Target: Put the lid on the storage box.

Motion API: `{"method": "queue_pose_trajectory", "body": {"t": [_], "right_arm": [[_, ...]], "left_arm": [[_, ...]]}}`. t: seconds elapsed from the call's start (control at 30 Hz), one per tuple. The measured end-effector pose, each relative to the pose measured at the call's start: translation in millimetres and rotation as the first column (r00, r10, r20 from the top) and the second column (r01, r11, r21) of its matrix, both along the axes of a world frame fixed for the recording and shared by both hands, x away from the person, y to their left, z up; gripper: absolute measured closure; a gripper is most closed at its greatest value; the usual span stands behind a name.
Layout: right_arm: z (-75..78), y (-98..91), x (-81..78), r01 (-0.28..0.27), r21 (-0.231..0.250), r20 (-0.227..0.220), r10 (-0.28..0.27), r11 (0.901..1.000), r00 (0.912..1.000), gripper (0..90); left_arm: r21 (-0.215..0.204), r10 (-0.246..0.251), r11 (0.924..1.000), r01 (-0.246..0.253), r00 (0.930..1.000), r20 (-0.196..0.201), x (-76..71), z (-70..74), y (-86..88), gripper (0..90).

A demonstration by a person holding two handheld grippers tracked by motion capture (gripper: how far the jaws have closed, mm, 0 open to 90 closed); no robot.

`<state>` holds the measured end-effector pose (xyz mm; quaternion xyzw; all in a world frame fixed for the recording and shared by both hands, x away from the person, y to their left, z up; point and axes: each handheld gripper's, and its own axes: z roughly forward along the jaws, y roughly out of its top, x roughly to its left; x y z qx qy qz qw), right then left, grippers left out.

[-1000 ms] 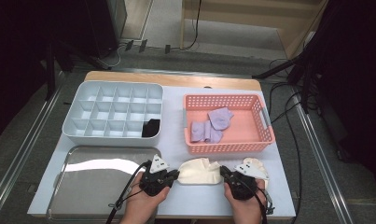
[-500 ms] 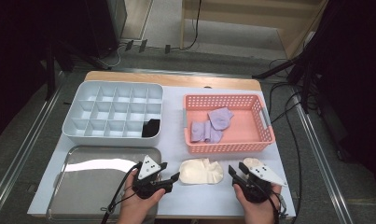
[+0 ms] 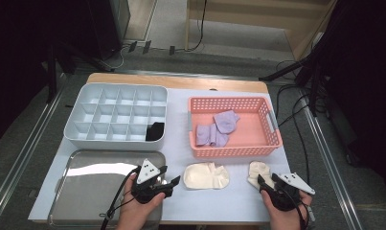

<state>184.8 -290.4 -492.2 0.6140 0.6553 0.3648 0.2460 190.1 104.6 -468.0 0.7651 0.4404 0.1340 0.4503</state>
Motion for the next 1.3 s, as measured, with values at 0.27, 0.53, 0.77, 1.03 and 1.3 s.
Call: {"method": "queue_pose_trajectory", "body": {"t": [0.27,0.53,0.77,1.03,1.3], "right_arm": [[1.5,1.6,-0.6,-0.01,0.049,0.005,0.01,0.9988,0.9999,83.6],[26.1,30.6,-14.4,-0.093,0.093,0.122,0.081,0.9913,0.9893,83.7],[36.2,72.1,-23.2,-0.251,0.129,0.175,0.227,0.9594,0.9582,83.1],[26.4,118.0,-26.7,-0.381,0.101,0.142,0.366,0.9189,0.9197,82.1],[24.5,126.0,-25.1,-0.29,-0.008,0.146,0.288,0.9571,0.9465,60.6]], "left_arm": [[-0.005,0.0,1.0,0.0,1.0,-0.004,0.1,-1.2,0.2,40.5],[-0.016,0.008,0.9998,-0.008,0.9999,0.01,-1.6,2.9,2.4,41.2],[-0.011,-0.001,0.9999,0.001,0.9999,0.013,-2.4,2.4,0.7,41.5],[-0.026,-0.006,0.9996,0.007,0.9998,0.019,-3.3,4.0,0.9,43.2],[-0.032,0.005,0.9995,-0.004,0.9998,0.021,-2.5,6.4,4.7,43.7]]}}
